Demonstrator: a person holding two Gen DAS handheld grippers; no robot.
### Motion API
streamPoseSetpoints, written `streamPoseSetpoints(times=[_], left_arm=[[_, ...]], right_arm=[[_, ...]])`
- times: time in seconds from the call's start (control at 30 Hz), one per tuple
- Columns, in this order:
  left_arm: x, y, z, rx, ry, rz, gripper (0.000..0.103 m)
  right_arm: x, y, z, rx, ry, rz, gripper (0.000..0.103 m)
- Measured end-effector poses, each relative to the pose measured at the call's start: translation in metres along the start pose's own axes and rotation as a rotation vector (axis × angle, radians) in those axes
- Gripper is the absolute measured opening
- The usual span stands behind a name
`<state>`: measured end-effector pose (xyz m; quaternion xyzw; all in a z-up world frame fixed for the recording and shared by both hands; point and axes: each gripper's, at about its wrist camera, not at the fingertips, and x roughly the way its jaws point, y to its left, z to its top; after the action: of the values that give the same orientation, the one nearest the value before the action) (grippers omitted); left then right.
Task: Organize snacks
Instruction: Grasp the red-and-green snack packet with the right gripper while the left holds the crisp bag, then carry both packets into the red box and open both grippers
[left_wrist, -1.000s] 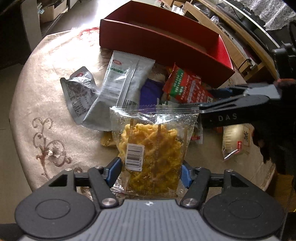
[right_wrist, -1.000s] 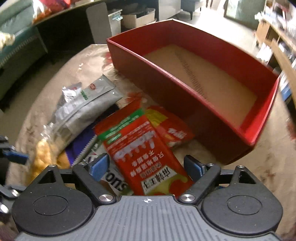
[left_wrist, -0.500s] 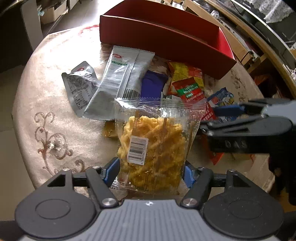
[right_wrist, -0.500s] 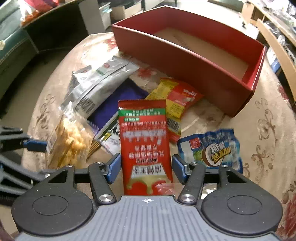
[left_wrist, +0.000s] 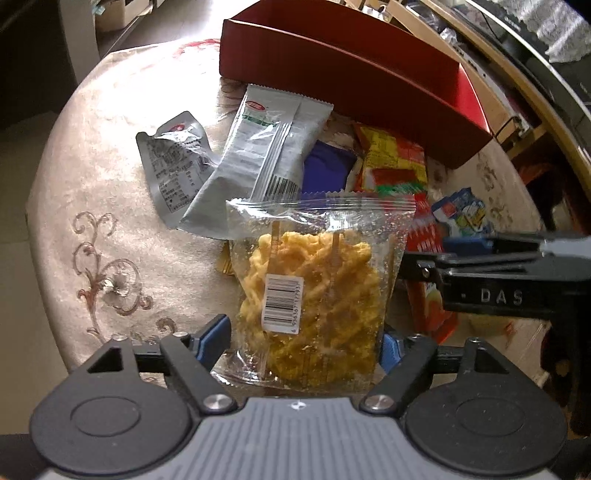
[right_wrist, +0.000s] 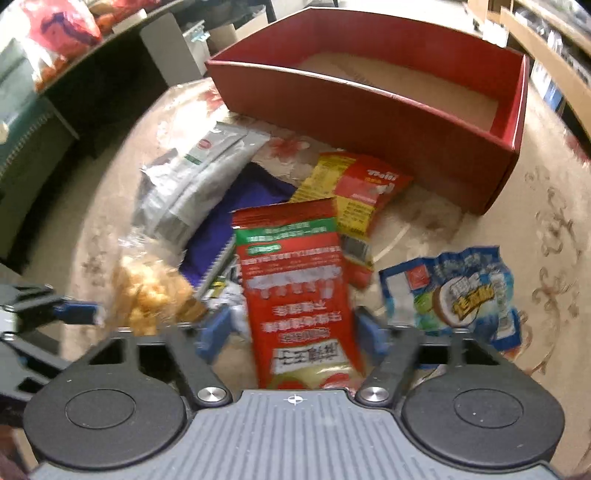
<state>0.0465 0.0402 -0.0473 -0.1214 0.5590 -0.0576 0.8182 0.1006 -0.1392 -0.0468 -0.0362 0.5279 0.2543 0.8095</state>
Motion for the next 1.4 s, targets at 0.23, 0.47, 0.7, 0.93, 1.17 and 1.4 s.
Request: streamPoseSetpoints(times=[0.23, 0.47, 0.7, 0.93, 1.17, 1.4], left_arm=[[-0.006, -0.003, -0.002, -0.007, -0.023, 0.005, 0.071], [-0.009, -0.007, -0.003, 0.006, -0.032, 0.0, 0.064], [-0.001, -0.012, -0.001, 0.02, -0.041, 0.016, 0.07], [-0.001, -0.015, -0.001, 0.004, -0.054, 0.039, 0.068], [-0.017, -0.018, -0.004, 0.001, -0.084, 0.035, 0.057], [-0.026, -0.02, -0.006, -0.004, -0.103, 0.021, 0.052]], right_arm=[[-0.009, 0.008, -0.011, -0.005, 0.007, -0.032, 0.058], [-0.025, 0.019, -0.027, 0.017, -0.014, -0.065, 0.057], [-0.033, 0.021, -0.04, 0.057, -0.021, -0.086, 0.057], [-0.038, 0.016, -0.045, 0.097, -0.025, -0.104, 0.057], [-0.048, 0.018, -0.046, 0.097, -0.056, -0.106, 0.057], [-0.062, 0.017, -0.05, 0.117, -0.102, -0.115, 0.057]])
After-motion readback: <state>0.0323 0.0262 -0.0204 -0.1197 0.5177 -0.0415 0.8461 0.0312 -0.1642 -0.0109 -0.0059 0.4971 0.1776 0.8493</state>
